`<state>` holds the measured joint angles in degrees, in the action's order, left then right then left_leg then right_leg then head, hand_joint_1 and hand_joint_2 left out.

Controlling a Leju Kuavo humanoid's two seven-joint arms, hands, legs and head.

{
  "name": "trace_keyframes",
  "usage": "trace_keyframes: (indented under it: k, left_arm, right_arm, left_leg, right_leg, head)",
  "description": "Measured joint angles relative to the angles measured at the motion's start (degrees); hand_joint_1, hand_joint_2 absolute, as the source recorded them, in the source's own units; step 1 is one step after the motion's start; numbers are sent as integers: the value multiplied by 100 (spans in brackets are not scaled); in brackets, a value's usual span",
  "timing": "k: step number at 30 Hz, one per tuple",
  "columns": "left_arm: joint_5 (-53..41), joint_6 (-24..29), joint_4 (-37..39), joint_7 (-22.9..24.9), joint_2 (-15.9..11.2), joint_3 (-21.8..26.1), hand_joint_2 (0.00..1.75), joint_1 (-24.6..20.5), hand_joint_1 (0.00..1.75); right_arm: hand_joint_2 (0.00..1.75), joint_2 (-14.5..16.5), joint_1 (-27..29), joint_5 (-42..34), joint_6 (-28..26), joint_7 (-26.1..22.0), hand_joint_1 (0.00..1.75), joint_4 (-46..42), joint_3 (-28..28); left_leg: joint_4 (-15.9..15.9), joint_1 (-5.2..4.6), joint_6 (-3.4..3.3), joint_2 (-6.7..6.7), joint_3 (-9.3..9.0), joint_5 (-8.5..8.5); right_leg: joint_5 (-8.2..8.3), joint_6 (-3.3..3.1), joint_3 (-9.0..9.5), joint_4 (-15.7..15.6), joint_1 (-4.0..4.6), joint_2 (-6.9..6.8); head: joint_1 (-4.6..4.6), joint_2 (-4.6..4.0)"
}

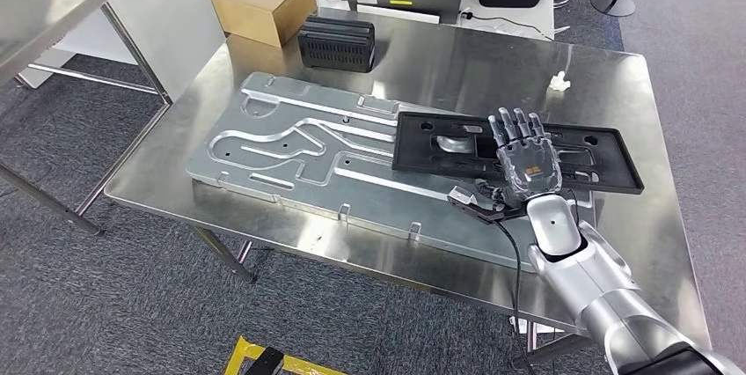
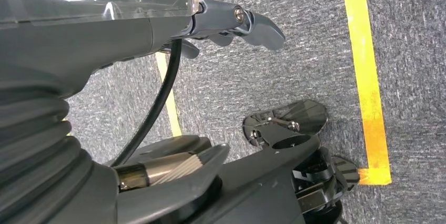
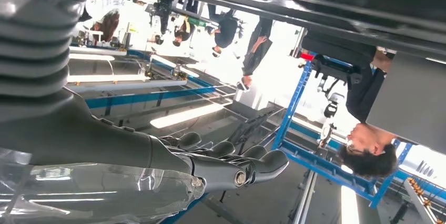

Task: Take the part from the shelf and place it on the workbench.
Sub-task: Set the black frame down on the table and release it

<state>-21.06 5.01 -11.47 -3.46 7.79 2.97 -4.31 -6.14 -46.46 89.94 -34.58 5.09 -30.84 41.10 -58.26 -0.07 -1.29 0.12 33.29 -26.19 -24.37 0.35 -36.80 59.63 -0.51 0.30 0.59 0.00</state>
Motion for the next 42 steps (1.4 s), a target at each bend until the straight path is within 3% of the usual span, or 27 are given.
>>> trace_keyframes:
  k: [8, 12, 14, 16, 18, 19, 22, 24, 27, 28, 30, 32, 33, 34, 35, 37, 39, 40, 42]
  left_arm:
    - [-21, -9, 0, -77, -9, 15, 0, -1, 0]
    - [-51, -9, 0, -148, -32, 16, 0, 1, 0]
    - [-51, -10, 0, -166, -31, 16, 0, -2, 0]
    - [-51, -17, 0, -182, -31, 16, 0, -6, 0]
    - [-51, -27, 0, -189, -31, 16, 0, -5, 0]
    - [-51, -30, 0, -190, -30, 17, 0, -4, 0]
    - [-51, -39, 0, -190, -31, 19, 0, -10, 0]
    - [-50, -42, 0, -190, -35, 22, 0, -14, 0]
    - [-48, -42, 0, -186, -37, 31, 0, -6, 0]
    - [-48, -41, 0, -183, -38, 35, 0, -4, 0]
    - [-47, -40, 0, -176, -40, 41, 0, -6, 0]
    - [-47, -40, 0, -172, -40, 43, 0, -11, 0]
    - [-47, -40, 0, -172, -40, 44, 0, -12, 0]
    - [-48, -40, 0, -171, -40, 44, 0, -12, 0]
    - [-48, -40, 0, -170, -40, 44, 0, -13, 0]
    - [-49, -39, 0, -169, -50, 45, 0, -29, 0]
    - [-49, -36, 0, -169, -64, 47, 0, -50, 0]
    - [-49, -34, 0, -169, -71, 48, 0, -59, 0]
    - [-49, -32, 0, -168, -68, 49, 0, -65, 0]
  right_arm:
    - [0, 0, -8, 0, -16, -14, 0, 37, -36]
    - [0, -8, -15, -1, -26, -51, 0, 38, -54]
    - [0, -26, -32, -2, -28, -60, 0, 39, -61]
    - [0, -37, -34, -2, -29, -63, 0, 46, -64]
    - [0, -44, -14, -2, -29, -65, 0, 67, -64]
    - [0, -48, -10, -2, -28, -66, 0, 78, -64]
    - [0, -48, -31, -2, -28, -76, 0, 87, -73]
    - [0, -46, -45, -2, -27, -88, 0, 90, -86]
    - [0, -38, -54, -2, -26, -97, 0, 93, -95]
    - [0, -35, -59, -2, -25, -98, 0, 93, -96]
    - [0, -31, -70, -2, -23, -99, 0, 95, -97]
    - [0, -31, -68, 0, -22, -102, 0, 101, -98]
    - [0, -31, -65, 1, -22, -104, 0, 106, -98]
    - [0, -31, -63, 3, -22, -106, 0, 111, -98]
    - [0, -31, -64, 3, -22, -108, 0, 114, -98]
    - [0, -28, -73, 4, -22, -108, 0, 115, -101]
    - [0, -27, -85, 4, -23, -107, 0, 116, -106]
    - [0, -26, -89, 5, -23, -108, 0, 116, -108]
    - [0, -30, -92, 7, -20, -108, 0, 122, -110]
  left_leg:
    - [-9, -22, -5, -2, 2, -3]
    - [172, -19, -157, 13, -101, 122]
    - [360, 27, -198, 40, -183, 239]
    - [366, 29, -207, 55, -162, 263]
    - [300, 48, -192, 57, -100, 255]
    - [248, 71, -171, 57, -59, 243]
    - [13, 148, -28, 51, 94, 164]
    - [-127, 146, 75, 37, 177, 133]
    - [-206, 149, 173, 22, 257, 143]
    - [-279, 159, 196, 20, 300, 60]
    - [-734, 164, 219, 22, 468, -351]
    - [-1433, 159, 221, 23, 663, -808]
    - [-1657, 152, 208, 22, 690, -902]
    - [-1701, 137, 176, 21, 627, -885]
    - [-1532, 110, 123, 18, 455, -772]
    - [-773, 29, -46, 17, -95, -568]
    - [-189, -40, -140, 26, -452, -517]
    - [-74, -63, -154, 31, -488, -520]
    - [47, -75, -175, 41, -456, -356]
  right_leg:
    - [4, 7, 6, -3, -16, -2]
    - [36, 115, 83, -115, -52, -10]
    - [-208, 134, -9, 141, -43, -6]
    - [-585, 164, -273, 807, -72, -8]
    - [-718, 215, -431, 1263, -120, -13]
    - [-634, 249, -375, 1204, -148, -19]
    - [-299, 345, 123, 364, -202, -31]
    - [-291, 266, 219, 176, -181, 6]
    - [-261, 67, 119, 218, -167, 32]
    - [-223, 14, 81, 211, -164, 30]
    - [-132, -81, -12, 194, -157, 23]
    - [-39, -123, -130, 193, -116, 21]
    - [9, -131, -192, 194, -89, 21]
    - [60, -139, -254, 195, -61, 20]
    - [111, -143, -313, 194, -33, 22]
    - [217, -140, -404, 188, 7, 24]
    - [324, -96, -427, 148, -6, 16]
    - [382, -57, -423, 110, -23, 9]
    - [493, 19, -411, 9, -49, 0]
  head:
    - [0, 0]
    - [1, 0]
    - [5, 0]
    - [6, 0]
    - [6, 0]
    - [5, 0]
    - [8, 0]
    - [2, 0]
    - [-8, 0]
    - [-10, 0]
    - [-14, 0]
    - [-14, 0]
    - [-14, 0]
    - [-14, 0]
    - [-14, 0]
    - [-12, 0]
    - [-8, 0]
    - [-11, 0]
    - [-21, 0]
